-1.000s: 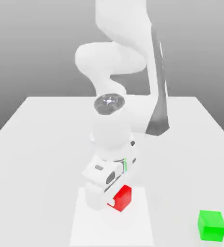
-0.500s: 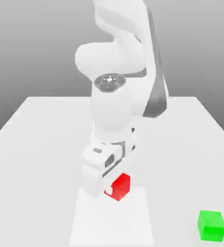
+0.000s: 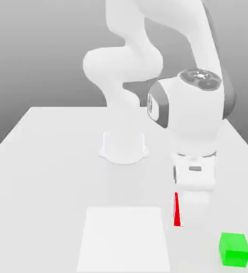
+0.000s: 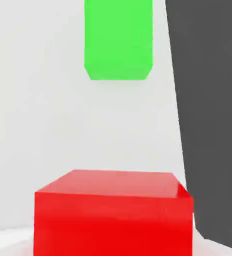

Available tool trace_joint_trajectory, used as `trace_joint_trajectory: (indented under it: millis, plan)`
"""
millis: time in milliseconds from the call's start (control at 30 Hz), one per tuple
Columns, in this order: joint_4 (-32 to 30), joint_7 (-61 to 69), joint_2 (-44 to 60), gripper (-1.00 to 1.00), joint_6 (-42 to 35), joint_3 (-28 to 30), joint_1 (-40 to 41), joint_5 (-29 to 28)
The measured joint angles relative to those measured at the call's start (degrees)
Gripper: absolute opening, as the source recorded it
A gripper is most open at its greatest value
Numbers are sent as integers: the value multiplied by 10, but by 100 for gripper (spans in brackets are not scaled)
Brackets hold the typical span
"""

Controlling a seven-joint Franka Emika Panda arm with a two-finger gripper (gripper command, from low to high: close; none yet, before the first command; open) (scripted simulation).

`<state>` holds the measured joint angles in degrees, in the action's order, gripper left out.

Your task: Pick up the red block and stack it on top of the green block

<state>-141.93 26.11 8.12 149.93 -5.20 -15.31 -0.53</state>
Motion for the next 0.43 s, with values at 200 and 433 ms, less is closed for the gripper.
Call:
trace_joint_trajectory:
  millis: [200, 433]
  plan:
    - [72, 47, 54, -100, -20, -38, -37, -33]
    - [80, 35, 123, 100, 40, -26, -50, -56]
